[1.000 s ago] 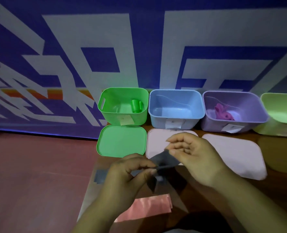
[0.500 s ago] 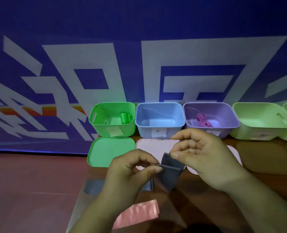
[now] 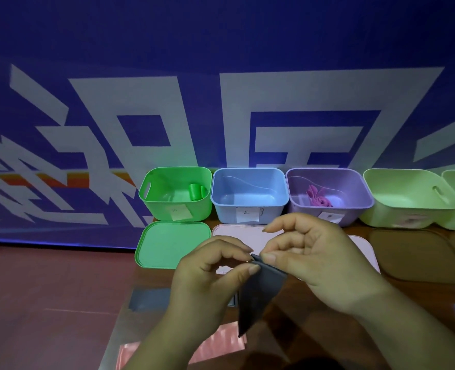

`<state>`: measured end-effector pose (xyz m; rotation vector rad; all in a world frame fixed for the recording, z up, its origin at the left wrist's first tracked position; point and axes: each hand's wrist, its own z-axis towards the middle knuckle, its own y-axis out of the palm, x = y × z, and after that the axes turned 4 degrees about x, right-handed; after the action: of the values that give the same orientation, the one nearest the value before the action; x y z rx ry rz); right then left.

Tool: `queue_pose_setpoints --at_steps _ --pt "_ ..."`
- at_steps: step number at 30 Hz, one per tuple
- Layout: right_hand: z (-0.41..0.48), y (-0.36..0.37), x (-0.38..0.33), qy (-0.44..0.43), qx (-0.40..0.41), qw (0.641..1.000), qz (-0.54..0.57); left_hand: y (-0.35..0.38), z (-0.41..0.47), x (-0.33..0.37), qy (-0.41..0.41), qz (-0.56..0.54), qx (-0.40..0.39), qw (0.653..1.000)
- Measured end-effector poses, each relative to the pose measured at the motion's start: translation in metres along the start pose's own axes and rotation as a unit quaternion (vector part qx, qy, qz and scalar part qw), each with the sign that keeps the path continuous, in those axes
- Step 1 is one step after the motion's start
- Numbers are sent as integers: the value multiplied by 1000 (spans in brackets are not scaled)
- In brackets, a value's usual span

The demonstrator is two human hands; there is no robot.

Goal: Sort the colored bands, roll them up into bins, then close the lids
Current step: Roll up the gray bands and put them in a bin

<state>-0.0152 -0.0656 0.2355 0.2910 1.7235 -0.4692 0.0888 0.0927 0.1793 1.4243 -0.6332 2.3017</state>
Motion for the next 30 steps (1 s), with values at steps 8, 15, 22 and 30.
queue_pose_setpoints --at_steps 8,15,22,30 --pt "7 4 12 15 -22 1000 -8 -6 -9 -7 -93 6 10 996" --pt "38 14 77 68 -13 997 -43 -36 -25 -47 -159 64 10 985" --pt "79 47 171 115 -21 976 -182 -62 -40 -88 -313 32 20 949" --pt "116 92 254 148 -66 928 -337 -71 -46 -125 -382 45 15 923"
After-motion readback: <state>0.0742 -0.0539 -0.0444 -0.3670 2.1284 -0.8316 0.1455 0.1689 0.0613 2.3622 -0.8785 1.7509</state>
